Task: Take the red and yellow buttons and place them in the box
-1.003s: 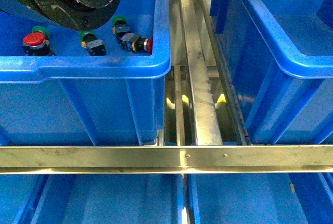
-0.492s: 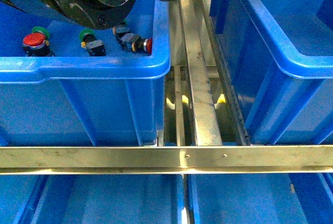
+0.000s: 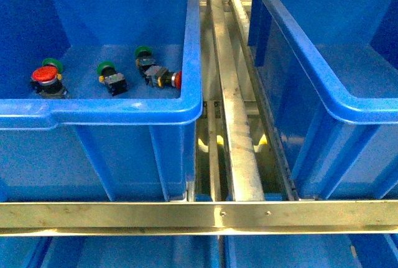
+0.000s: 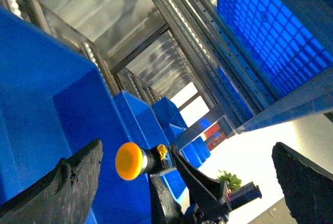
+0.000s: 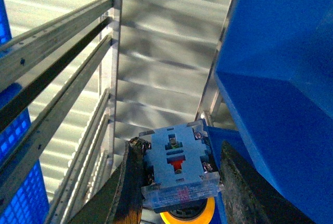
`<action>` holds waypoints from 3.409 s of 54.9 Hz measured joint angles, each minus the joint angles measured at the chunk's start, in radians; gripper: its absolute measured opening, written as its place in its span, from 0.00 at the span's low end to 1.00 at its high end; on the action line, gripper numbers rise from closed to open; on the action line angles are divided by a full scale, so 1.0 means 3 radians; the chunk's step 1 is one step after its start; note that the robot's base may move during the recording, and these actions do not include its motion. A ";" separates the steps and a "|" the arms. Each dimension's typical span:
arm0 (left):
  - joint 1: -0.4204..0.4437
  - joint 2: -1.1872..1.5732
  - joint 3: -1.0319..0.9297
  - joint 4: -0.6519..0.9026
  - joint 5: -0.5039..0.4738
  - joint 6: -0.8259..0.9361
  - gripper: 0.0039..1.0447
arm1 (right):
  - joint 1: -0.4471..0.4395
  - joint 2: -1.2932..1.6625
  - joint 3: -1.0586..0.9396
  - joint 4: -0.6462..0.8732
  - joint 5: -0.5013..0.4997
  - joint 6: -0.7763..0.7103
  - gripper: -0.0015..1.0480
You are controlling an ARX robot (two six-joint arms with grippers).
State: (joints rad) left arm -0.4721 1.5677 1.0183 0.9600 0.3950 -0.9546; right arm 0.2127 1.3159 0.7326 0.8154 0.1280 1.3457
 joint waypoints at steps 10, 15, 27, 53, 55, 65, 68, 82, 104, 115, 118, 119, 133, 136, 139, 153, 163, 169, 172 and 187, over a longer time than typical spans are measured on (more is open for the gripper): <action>0.0242 -0.1053 -0.0702 -0.0558 -0.0156 0.0465 0.93 | 0.0130 0.0065 0.0211 -0.0122 0.0088 -0.0492 0.31; 0.0348 -0.1642 -0.1073 -0.0944 -0.0200 0.0721 0.93 | 0.0196 0.0107 0.0305 -0.0203 0.0239 -0.0818 0.31; 0.0572 -0.3054 -0.1783 -0.1986 -0.0186 0.1129 0.93 | 0.0403 0.0243 0.0403 -0.0266 0.0617 -0.1667 0.31; 0.1560 -0.5067 -0.3217 -0.3235 -0.1319 0.3112 0.13 | 0.0601 0.0200 0.0423 -0.0577 0.0996 -0.2598 0.31; 0.1560 -0.5077 -0.3231 -0.3232 -0.1319 0.3119 0.04 | 0.0601 0.0163 0.0403 -0.0579 0.1008 -0.2616 0.31; 0.1562 -0.5177 -0.3320 -0.3209 -0.1317 0.3146 0.02 | 0.0604 0.0033 0.0309 -0.0647 0.1059 -0.2720 0.31; 0.1562 -0.5177 -0.3320 -0.3209 -0.1319 0.3145 0.02 | 0.0609 -0.0006 0.0298 -0.0656 0.1069 -0.2720 0.31; 0.1562 -0.5177 -0.3320 -0.3209 -0.1317 0.3145 0.42 | 0.0624 -0.0095 0.0252 -0.0715 0.1097 -0.2722 0.31; 0.1562 -0.5177 -0.3320 -0.3208 -0.1319 0.3152 0.93 | 0.0626 -0.0172 0.0202 -0.0838 0.1119 -0.2589 0.31; 0.1562 -0.5177 -0.3320 -0.3208 -0.1319 0.3152 0.93 | 0.0637 -0.0229 0.0132 -0.0908 0.1119 -0.2471 0.31; 0.1562 -0.5177 -0.3320 -0.3208 -0.1319 0.3152 0.93 | 0.0618 -0.0252 0.0123 -0.0923 0.1116 -0.2438 0.31; 0.1562 -0.5177 -0.3320 -0.3208 -0.1320 0.3152 0.93 | 0.0612 -0.0263 0.0120 -0.0928 0.1115 -0.2433 0.31; 0.1562 -0.5177 -0.3320 -0.3208 -0.1329 0.3152 0.93 | 0.0497 -0.0406 0.0075 -0.0960 0.1088 -0.2344 0.31; 0.1562 -0.5177 -0.3320 -0.3208 -0.1329 0.3152 0.93 | 0.0458 -0.0430 0.0058 -0.0961 0.1105 -0.2333 0.31; 0.1562 -0.5177 -0.3320 -0.3208 -0.1325 0.3154 0.93 | 0.0422 -0.0477 0.0028 -0.0980 0.1105 -0.2298 0.31; 0.1562 -0.5177 -0.3321 -0.3203 -0.1319 0.3155 0.93 | 0.0268 -0.0614 -0.0074 -0.1002 0.1092 -0.2215 0.31; 0.1562 -0.5177 -0.3321 -0.3201 -0.1320 0.3155 0.93 | 0.0142 -0.0701 -0.0135 -0.1020 0.1071 -0.2200 0.31; 0.1562 -0.5177 -0.3321 -0.3201 -0.1317 0.3155 0.93 | 0.0028 -0.0711 -0.0145 -0.1013 0.1047 -0.2210 0.31; 0.1563 -0.5177 -0.3321 -0.3199 -0.1306 0.3157 0.93 | -0.0028 -0.0687 -0.0135 -0.1071 0.1005 -0.2242 0.31; 0.1568 -0.5177 -0.3321 -0.3201 -0.1306 0.3160 0.93 | -0.0421 0.0200 0.0640 -0.1617 0.0601 -0.2823 0.31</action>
State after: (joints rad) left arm -0.0017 0.0147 0.0219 -0.0002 0.0032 -0.0067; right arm 0.0864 1.3758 0.9245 0.3302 0.3084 0.4988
